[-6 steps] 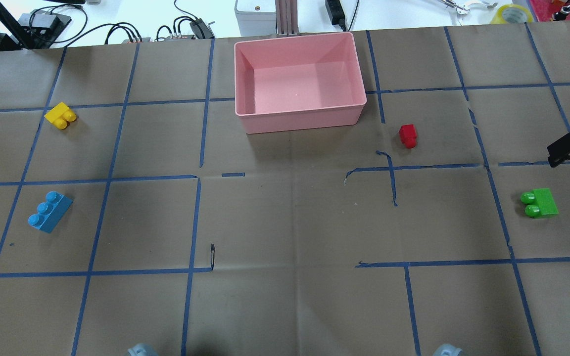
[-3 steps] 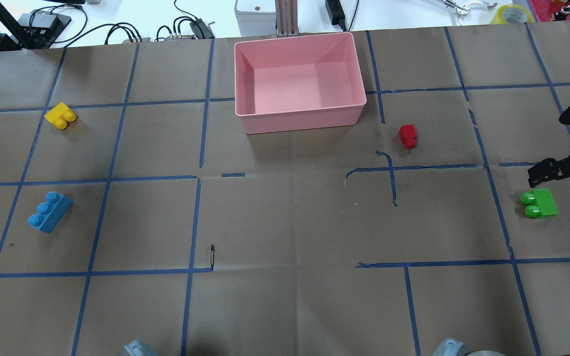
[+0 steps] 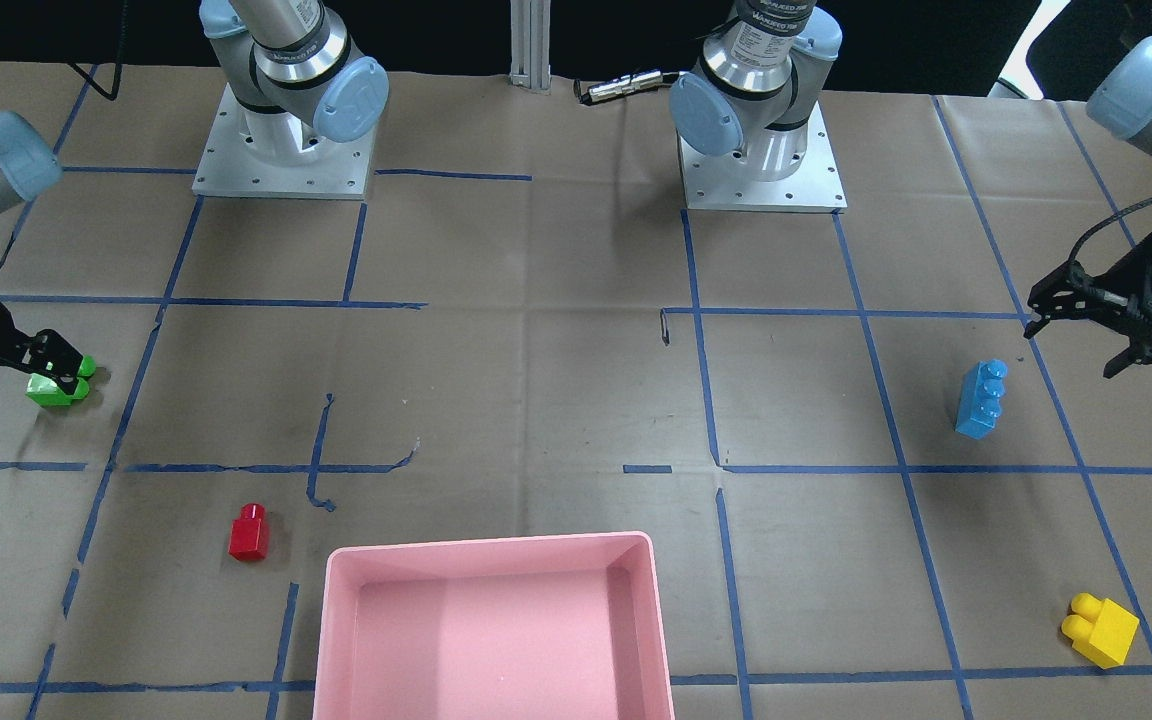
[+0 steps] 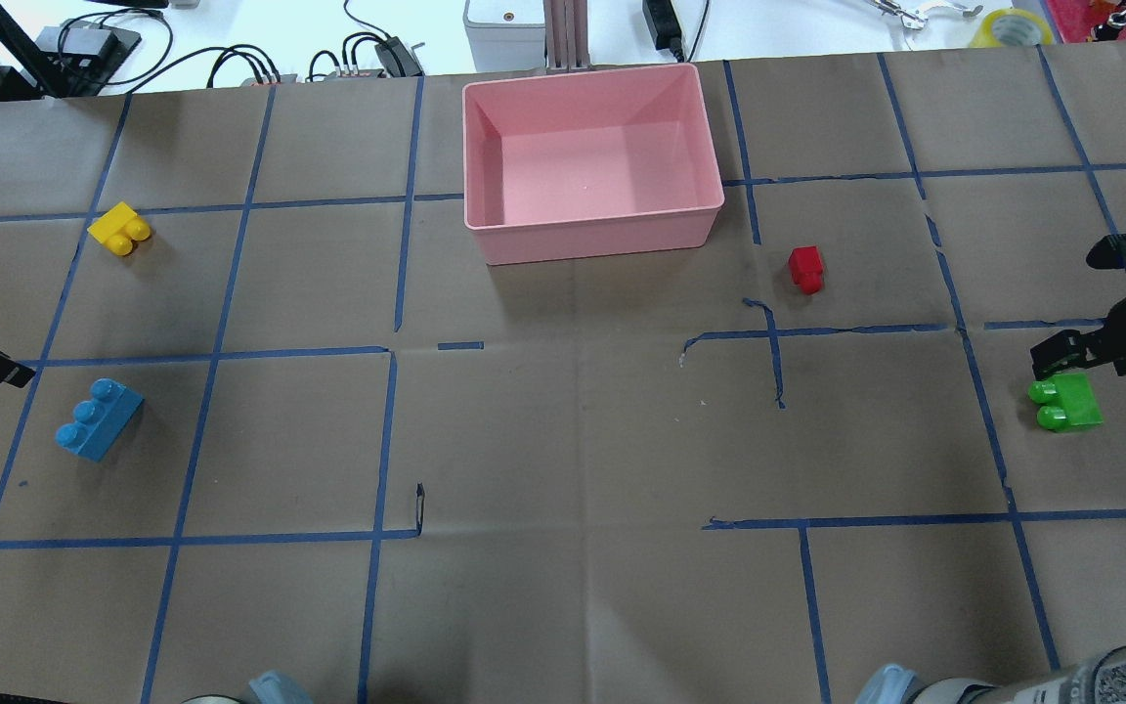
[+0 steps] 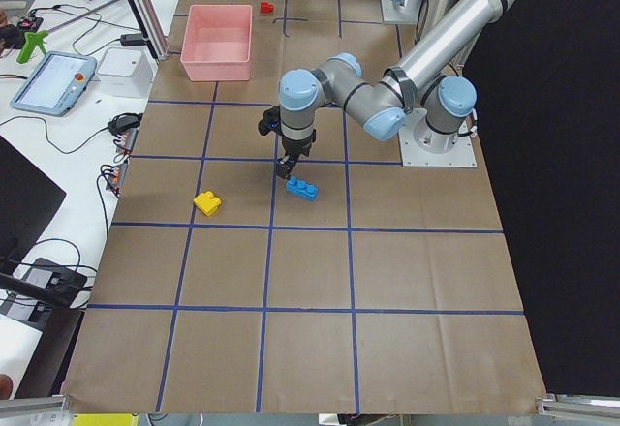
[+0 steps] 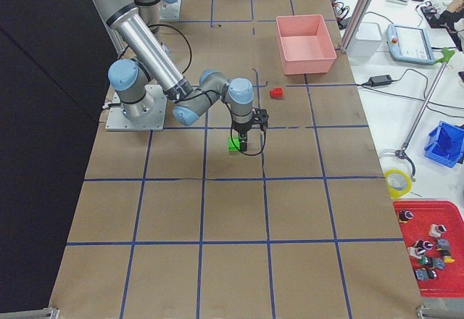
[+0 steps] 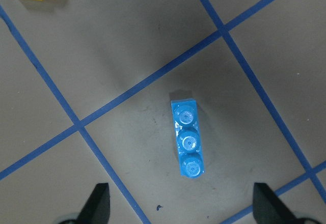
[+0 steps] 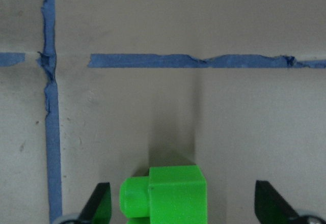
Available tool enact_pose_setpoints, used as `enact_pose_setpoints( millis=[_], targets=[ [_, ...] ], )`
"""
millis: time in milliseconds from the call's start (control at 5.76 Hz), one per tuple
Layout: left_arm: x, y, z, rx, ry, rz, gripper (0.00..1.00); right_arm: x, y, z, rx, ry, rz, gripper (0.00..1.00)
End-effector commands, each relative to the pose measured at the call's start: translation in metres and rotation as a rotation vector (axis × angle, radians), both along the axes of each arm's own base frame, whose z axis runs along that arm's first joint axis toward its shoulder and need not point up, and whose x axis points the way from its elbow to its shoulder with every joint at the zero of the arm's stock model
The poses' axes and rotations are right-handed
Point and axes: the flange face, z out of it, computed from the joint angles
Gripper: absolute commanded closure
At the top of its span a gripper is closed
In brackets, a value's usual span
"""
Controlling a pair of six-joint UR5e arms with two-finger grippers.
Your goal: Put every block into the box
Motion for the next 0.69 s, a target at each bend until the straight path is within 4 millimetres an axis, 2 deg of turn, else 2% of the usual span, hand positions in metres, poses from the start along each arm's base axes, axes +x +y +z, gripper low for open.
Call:
enact_pose_setpoints(
  millis=[0, 174, 521],
  targets=[
    [-0.005, 0.006, -0.058, -0.009, -0.008, -0.001, 0.02, 0.005, 0.009, -0.013, 0.032, -0.010, 0.000, 0.00],
    [-0.002, 0.002, -0.084, -0.030, -0.024, -0.001, 0.02, 0.006, 0.011, -0.014, 0.040, -0.009, 0.002, 0.00],
    [-0.006, 0.001, -0.117, -0.014, 0.023, -0.001, 0.02, 0.006, 0.016, -0.018, 0.067, 0.003, 0.001, 0.00]
  ],
)
